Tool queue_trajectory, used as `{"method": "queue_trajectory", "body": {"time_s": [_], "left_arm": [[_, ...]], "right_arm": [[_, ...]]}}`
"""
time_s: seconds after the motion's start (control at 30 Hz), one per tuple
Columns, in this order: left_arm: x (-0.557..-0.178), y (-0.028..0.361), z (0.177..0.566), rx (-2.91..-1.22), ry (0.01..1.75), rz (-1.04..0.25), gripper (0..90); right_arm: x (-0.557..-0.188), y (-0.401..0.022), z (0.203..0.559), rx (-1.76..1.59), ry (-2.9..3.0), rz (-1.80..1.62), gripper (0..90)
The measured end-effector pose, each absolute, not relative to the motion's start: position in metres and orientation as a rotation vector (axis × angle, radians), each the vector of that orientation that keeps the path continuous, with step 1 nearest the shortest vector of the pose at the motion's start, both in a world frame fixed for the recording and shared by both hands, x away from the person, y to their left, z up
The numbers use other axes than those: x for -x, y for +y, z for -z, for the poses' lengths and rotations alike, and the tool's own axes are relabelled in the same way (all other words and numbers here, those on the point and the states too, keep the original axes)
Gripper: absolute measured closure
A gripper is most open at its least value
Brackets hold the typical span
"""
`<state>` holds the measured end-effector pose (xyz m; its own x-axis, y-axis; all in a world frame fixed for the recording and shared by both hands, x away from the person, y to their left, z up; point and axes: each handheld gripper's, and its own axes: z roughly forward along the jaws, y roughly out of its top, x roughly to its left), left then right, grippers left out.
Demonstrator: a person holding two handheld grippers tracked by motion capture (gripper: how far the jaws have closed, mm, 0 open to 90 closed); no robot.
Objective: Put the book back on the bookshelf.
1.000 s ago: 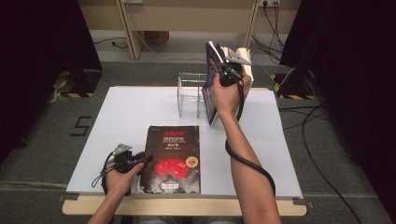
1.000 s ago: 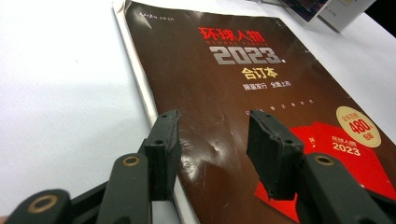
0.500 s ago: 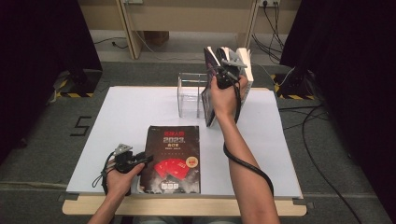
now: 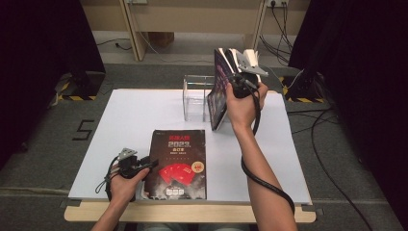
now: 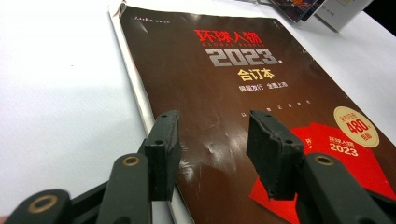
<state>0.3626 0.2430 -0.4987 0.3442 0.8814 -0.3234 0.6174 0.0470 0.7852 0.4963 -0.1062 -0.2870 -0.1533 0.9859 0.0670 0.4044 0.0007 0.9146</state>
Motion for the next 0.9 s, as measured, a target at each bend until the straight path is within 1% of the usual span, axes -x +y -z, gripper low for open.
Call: {"method": "queue_trajectory", "body": {"time_s": [0.3, 0.9], "left_arm": [[-0.363, 0.243, 0.499, -1.656, 1.369, -0.349, 53.0], [-0.363, 0.243, 0.498, -1.649, 1.366, -0.357, 52.6]], "right_arm": [[-0.483, -0.111, 0.283, -1.423, 1.618, -1.150, 70.0], [-0.469, -0.117, 0.301, -1.449, 1.642, -1.144, 68.9]]}}
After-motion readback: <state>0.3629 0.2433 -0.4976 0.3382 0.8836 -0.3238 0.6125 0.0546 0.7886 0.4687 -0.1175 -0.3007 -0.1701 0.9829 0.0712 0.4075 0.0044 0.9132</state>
